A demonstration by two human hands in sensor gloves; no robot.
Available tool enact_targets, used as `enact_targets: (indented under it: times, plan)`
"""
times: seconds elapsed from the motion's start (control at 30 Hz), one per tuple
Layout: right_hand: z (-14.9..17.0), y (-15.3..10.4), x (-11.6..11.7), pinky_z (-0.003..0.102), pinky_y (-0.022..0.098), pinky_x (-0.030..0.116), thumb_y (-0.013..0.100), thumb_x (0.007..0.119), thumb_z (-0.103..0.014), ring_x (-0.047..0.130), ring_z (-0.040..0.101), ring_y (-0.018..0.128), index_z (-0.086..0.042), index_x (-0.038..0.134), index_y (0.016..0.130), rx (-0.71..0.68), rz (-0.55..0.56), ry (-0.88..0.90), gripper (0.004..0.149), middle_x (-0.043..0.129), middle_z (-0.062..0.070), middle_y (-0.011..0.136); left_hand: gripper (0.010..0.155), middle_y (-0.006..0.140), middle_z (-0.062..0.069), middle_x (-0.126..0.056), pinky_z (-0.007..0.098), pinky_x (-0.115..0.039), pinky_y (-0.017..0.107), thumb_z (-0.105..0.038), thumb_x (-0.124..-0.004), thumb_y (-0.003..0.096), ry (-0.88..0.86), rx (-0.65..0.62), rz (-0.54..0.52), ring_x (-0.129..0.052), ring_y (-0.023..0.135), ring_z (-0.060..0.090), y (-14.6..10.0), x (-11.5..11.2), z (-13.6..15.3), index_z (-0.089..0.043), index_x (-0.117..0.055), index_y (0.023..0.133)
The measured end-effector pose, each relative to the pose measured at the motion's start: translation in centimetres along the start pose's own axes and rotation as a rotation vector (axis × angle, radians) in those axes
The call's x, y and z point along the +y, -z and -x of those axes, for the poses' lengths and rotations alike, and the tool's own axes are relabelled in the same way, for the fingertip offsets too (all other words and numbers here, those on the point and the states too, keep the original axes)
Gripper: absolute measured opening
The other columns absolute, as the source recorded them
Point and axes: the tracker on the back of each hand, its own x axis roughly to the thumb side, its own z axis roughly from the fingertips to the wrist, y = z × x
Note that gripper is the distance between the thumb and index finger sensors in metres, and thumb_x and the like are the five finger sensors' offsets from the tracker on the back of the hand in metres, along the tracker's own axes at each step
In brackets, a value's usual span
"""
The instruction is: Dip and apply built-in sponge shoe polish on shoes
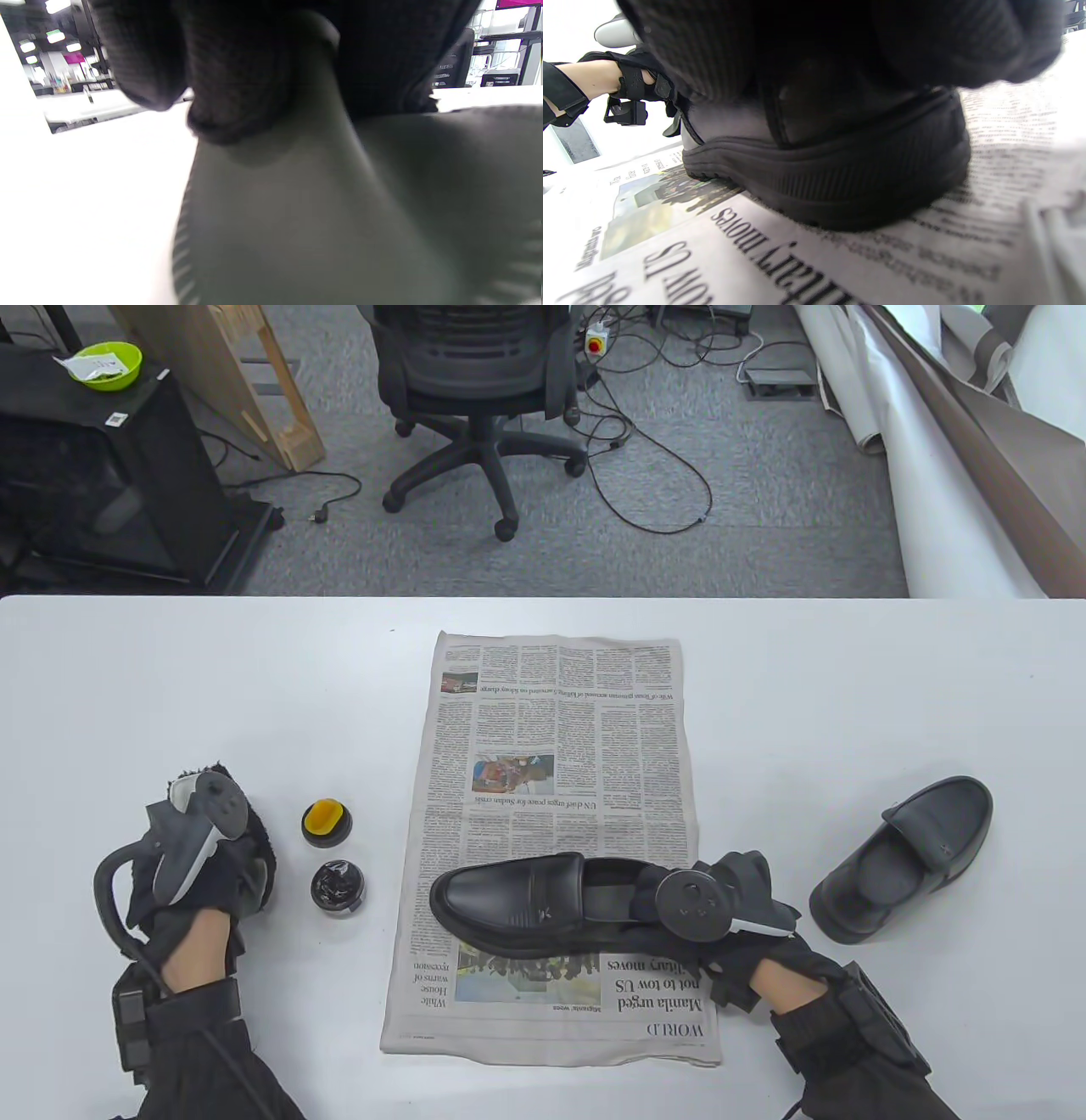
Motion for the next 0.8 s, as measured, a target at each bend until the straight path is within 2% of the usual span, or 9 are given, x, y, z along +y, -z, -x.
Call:
enact_targets:
  times: [0.13, 0.23, 0.33, 0.43, 0.63, 0.73, 0.8]
  plan:
    - [0.0, 0.0, 0.0, 0.044, 0.043, 0.085, 0.033, 0.083, -0.056, 0.093, 0.021, 0.027, -0.027, 0.093, 0.058, -0.002, -0.001, 0.003, 0.040, 0.085, 0.000, 0.072, 0.046, 0.071, -0.006, -0.096, 0.043, -0.085, 0.058, -0.047, -0.092, 0.0405, -0.014, 0.026, -0.019, -0.104, 0.040, 0.009, 0.5, -0.7, 0.1, -0.036, -0.080, 0.084]
    - [0.0, 0.0, 0.0, 0.044, 0.043, 0.085, 0.033, 0.082, -0.056, 0.093, 0.021, 0.027, -0.027, 0.093, 0.058, -0.002, 0.000, 0.002, 0.040, 0.085, 0.000, 0.072, 0.054, 0.084, -0.005, -0.090, 0.042, -0.084, 0.059, -0.049, -0.089, 0.0406, 0.024, 0.032, 0.020, -0.102, 0.045, 0.008, 1.1, -2.0, 0.1, -0.035, -0.074, 0.090]
    - [0.0, 0.0, 0.0, 0.044, 0.043, 0.084, 0.033, 0.082, -0.056, 0.093, 0.021, 0.027, -0.027, 0.093, 0.058, -0.001, 0.001, 0.003, 0.040, 0.085, 0.000, 0.072, 0.058, 0.099, -0.003, -0.080, 0.042, -0.082, 0.062, -0.051, -0.087, 0.0405, 0.045, 0.044, 0.004, -0.101, 0.054, 0.009, 1.5, -3.2, 0.0, -0.037, -0.070, 0.094]
    - [0.0, 0.0, 0.0, 0.044, 0.043, 0.085, 0.033, 0.082, -0.056, 0.093, 0.021, 0.027, -0.027, 0.093, 0.058, 0.001, 0.001, 0.002, 0.040, 0.085, 0.000, 0.072, 0.060, 0.104, -0.002, -0.074, 0.043, -0.081, 0.063, -0.051, -0.087, 0.0397, 0.056, 0.065, -0.015, -0.100, 0.058, 0.010, 1.6, -3.4, 0.0, -0.037, -0.068, 0.095]
    - [0.0, 0.0, 0.0, 0.044, 0.043, 0.085, 0.033, 0.082, -0.056, 0.093, 0.021, 0.027, -0.027, 0.093, 0.058, 0.003, 0.001, 0.001, 0.040, 0.085, 0.000, 0.072, 0.065, 0.104, 0.003, -0.074, 0.043, -0.083, 0.058, -0.050, -0.090, 0.0393, 0.034, 0.093, -0.070, -0.101, 0.054, 0.011, 0.9, -1.8, 0.3, -0.033, -0.067, 0.098]
    - [0.0, 0.0, 0.0, 0.044, 0.043, 0.085, 0.033, 0.082, -0.056, 0.093, 0.021, 0.027, -0.027, 0.093, 0.058, 0.003, 0.001, 0.002, 0.040, 0.085, 0.000, 0.072, 0.062, 0.104, 0.005, -0.074, 0.043, -0.084, 0.057, -0.047, -0.090, 0.0410, 0.009, 0.082, -0.151, -0.101, 0.053, 0.011, 0.2, 0.1, 0.3, -0.031, -0.068, 0.097]
    - [0.0, 0.0, 0.0, 0.044, 0.043, 0.085, 0.033, 0.082, -0.055, 0.093, 0.021, 0.027, -0.026, 0.093, 0.058, 0.003, 0.001, 0.001, 0.040, 0.085, 0.000, 0.072, 0.057, 0.099, 0.003, -0.080, 0.041, -0.086, 0.055, -0.046, -0.088, 0.0421, -0.017, 0.042, -0.195, -0.102, 0.048, 0.009, -0.2, 0.8, -0.2, -0.031, -0.072, 0.094]
